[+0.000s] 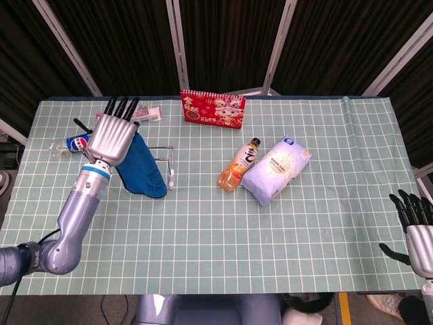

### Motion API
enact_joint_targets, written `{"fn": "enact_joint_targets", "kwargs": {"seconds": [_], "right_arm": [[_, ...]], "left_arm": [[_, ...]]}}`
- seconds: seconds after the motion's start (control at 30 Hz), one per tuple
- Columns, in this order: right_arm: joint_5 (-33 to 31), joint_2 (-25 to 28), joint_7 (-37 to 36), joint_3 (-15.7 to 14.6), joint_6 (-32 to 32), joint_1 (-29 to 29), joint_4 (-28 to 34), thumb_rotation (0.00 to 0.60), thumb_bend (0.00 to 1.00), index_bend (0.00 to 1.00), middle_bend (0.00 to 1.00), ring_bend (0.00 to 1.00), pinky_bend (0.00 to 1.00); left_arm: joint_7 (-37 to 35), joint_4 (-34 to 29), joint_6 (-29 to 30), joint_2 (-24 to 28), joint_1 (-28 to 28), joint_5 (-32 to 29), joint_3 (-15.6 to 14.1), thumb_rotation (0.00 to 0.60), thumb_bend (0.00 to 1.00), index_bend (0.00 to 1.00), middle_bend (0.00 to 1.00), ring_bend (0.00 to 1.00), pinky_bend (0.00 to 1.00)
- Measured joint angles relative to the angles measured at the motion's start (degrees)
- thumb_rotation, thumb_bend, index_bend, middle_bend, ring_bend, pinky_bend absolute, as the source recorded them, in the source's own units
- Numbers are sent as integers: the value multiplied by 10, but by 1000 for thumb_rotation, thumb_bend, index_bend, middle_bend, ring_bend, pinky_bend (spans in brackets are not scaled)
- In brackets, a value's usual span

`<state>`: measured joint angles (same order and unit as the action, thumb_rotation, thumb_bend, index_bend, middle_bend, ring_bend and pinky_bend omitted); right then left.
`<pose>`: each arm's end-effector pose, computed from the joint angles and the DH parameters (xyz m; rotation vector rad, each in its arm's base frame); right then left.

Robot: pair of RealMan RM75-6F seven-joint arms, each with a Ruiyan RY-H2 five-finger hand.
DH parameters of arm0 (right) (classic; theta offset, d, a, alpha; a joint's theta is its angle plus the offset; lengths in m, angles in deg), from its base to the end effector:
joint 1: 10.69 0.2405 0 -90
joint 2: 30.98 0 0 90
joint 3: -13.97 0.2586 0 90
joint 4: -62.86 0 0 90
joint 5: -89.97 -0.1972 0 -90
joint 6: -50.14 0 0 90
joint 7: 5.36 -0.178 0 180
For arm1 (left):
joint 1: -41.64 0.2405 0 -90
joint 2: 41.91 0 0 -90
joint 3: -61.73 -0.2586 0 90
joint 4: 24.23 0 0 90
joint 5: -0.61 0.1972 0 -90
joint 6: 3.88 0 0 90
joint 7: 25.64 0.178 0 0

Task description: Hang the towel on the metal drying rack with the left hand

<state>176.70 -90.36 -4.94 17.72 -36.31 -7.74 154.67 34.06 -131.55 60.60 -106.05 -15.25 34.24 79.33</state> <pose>-0.3154 -0.2071 0.2050 1.3837 -0.8106 0.8419 -0.0645 0.4209 0.1392 -1.7069 -0.4390 -0.6119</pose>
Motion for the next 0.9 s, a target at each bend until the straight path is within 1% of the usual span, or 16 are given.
{"fn": "enact_joint_targets", "kwargs": {"seconds": [0.13,0.27,0.57,0.9], "right_arm": [[-5,-2,4,1,3,1,-1,600,0,74,0,0,0],[-10,-4,8,2,8,2,-2,600,0,74,0,0,0],[-26,-11,26,5,19,5,-4,600,0,74,0,0,0],[-51,-20,47,9,37,11,-8,600,0,75,0,0,0]], "left_arm": [[6,25,-10,-7,-18,-9,-5,600,487,862,0,0,0],[-5,57,-37,-17,-31,-13,-10,600,484,863,0,0,0],[-47,181,-97,-76,-61,-25,-28,600,483,862,0,0,0],[-130,330,-174,-155,-80,-23,-41,600,484,862,0,0,0]]}}
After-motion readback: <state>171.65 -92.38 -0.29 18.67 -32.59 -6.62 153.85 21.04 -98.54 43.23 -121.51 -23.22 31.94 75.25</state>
